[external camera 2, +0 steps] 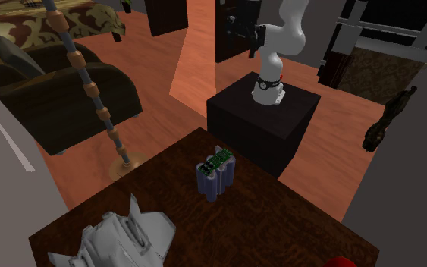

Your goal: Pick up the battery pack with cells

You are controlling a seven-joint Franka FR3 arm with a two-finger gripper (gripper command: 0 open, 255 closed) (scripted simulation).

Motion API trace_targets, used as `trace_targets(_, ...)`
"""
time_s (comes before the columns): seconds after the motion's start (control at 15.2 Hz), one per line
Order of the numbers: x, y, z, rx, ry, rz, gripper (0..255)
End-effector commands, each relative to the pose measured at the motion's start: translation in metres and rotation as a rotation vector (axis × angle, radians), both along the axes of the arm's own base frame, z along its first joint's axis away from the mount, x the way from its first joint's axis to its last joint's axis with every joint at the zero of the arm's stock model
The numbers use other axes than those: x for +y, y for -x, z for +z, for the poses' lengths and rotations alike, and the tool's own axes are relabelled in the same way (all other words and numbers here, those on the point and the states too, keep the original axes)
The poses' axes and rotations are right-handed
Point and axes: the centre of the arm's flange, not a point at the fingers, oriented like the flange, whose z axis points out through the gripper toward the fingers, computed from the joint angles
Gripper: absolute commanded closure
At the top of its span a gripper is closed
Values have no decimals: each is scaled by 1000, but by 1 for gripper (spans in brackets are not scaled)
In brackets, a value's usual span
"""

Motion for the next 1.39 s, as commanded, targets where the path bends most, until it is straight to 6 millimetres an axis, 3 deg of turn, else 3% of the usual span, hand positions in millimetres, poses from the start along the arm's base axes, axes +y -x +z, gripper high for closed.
trace_targets(0.0,13,-20,-10,-3,9,-12,0)
trace_targets(1.32,145,-234,-114,-19,105,-122,0)
